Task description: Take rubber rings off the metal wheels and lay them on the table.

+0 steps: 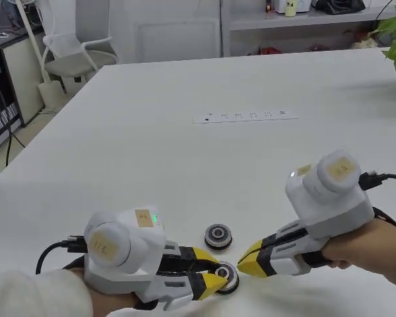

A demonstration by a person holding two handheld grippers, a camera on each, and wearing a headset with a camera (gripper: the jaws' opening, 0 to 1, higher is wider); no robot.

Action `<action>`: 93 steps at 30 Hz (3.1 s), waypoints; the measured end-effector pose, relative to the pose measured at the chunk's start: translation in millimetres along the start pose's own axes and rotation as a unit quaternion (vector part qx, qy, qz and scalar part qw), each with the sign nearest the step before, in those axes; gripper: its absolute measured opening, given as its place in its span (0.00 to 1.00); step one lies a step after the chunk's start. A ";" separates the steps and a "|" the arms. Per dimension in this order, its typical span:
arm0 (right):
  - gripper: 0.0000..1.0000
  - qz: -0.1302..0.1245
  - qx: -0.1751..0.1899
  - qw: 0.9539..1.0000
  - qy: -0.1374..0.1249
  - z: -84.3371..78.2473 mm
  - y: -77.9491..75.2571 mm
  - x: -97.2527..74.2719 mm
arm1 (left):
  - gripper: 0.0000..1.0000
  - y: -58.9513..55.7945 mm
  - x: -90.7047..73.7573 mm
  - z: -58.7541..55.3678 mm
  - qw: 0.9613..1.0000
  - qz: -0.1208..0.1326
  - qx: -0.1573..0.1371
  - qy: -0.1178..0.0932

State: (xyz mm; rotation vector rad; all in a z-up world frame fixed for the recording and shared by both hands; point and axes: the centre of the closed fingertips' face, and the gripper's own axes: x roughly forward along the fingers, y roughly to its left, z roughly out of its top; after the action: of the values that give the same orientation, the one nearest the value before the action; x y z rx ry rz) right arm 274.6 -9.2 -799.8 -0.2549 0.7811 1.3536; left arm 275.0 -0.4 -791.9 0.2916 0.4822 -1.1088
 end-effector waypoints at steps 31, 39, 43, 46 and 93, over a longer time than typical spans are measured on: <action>0.00 -0.005 -0.069 0.997 0.014 -6.6 -1.5 12.1 | 0.14 0.6 -0.8 -1.0 1.000 0.001 -0.005 0.002; 0.00 -0.011 0.015 1.000 0.013 -6.8 -5.9 11.0 | 0.14 0.5 -1.0 -1.0 1.000 0.001 -0.003 0.003; 0.00 -0.009 0.037 0.999 0.007 -5.1 -7.4 8.0 | 0.14 0.8 -1.4 -1.1 1.000 0.001 -0.002 0.003; 0.00 -0.009 0.054 0.998 -0.007 -1.0 -9.4 4.2 | 0.14 1.2 -1.4 -1.1 1.000 0.001 -0.003 0.003; 0.00 0.021 0.085 0.995 -0.038 15.0 4.0 2.8 | 0.14 0.6 -1.5 -1.0 1.000 0.001 0.000 0.003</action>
State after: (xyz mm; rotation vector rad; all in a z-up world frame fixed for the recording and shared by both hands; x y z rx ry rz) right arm 276.2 2.7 -789.6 -0.0535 0.8357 1.3197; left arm 274.8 1.5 -792.0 0.2954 0.4878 -1.1066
